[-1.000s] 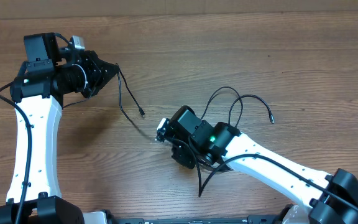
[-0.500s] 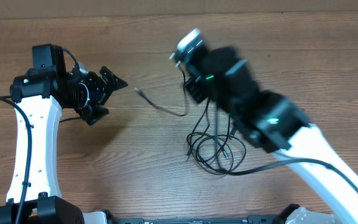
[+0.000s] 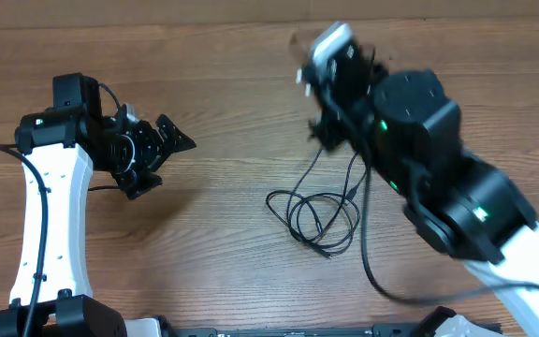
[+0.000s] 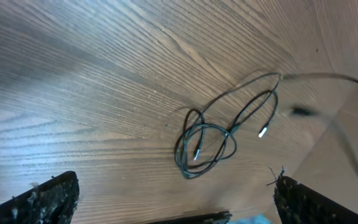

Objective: Untangle cables

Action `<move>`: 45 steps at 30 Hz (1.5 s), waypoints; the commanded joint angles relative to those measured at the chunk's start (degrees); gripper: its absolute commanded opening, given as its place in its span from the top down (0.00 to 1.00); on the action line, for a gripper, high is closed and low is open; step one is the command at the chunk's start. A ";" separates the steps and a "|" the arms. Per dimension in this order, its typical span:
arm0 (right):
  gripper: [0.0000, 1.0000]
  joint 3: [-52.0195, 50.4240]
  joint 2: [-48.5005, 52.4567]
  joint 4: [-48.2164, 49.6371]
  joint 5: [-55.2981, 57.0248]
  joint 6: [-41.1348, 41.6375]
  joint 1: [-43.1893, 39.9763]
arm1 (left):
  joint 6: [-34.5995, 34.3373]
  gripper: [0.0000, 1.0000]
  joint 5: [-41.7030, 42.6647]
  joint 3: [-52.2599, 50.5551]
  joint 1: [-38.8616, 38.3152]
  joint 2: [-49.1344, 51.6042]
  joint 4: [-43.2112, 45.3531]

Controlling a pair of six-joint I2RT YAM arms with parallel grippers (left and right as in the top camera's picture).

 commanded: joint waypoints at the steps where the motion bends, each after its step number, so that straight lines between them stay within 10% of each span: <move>1: 0.96 0.02 1.09 -7.80 -18.49 -0.24 0.07 | 1.66 0.00 -0.20 0.26 -0.09 -0.02 0.46; 9: 0.96 -0.39 6.71 -14.51 17.18 6.86 0.07 | 1.68 0.01 -4.59 0.26 -0.09 -0.02 0.48; 23: 0.96 1.25 -2.10 13.25 41.90 -5.40 -3.17 | 1.68 0.00 -18.69 0.26 -0.09 -0.02 0.48; 33: 0.96 1.22 -2.99 36.72 41.51 -10.64 -32.24 | 1.68 0.00 -18.69 0.26 -0.09 -0.02 0.48; 40: 0.96 1.09 3.17 35.71 34.18 -9.42 -58.21 | 1.68 0.00 -18.69 0.26 -0.09 -0.02 0.48; 45: 0.96 1.07 9.27 22.99 24.59 7.30 -71.30 | 1.68 0.00 -18.69 0.26 -0.09 -0.02 0.48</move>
